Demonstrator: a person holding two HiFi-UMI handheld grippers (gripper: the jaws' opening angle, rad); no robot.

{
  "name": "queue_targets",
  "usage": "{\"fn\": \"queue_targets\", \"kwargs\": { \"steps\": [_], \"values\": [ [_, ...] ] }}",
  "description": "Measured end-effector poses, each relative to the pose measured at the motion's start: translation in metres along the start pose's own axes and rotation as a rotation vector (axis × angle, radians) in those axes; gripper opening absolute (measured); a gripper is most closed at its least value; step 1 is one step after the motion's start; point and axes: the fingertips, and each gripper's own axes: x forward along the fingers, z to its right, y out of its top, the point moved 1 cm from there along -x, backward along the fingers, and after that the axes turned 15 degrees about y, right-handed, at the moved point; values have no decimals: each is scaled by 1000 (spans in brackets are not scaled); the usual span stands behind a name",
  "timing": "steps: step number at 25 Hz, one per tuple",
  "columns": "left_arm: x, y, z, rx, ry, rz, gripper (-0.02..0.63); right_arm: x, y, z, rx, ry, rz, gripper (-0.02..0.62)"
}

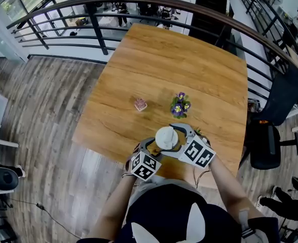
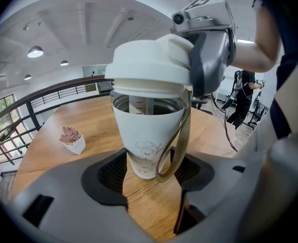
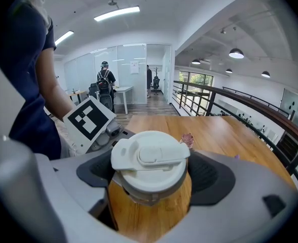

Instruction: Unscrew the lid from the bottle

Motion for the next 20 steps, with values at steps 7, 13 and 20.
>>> {"fn": "queue_targets", "kwargs": {
  "steps": [7,13,20],
  "values": [
    [-1,0,1,3,6,0,281,-10,10,-1,42,-5,37,442],
    [-2,3,-3,-8,8,-6,281,-21,19,8,62,-50,93,444],
    [-2,4,2,-14,14,-15,281,-33,20,3,89,-67,129,443]
  ]
}}
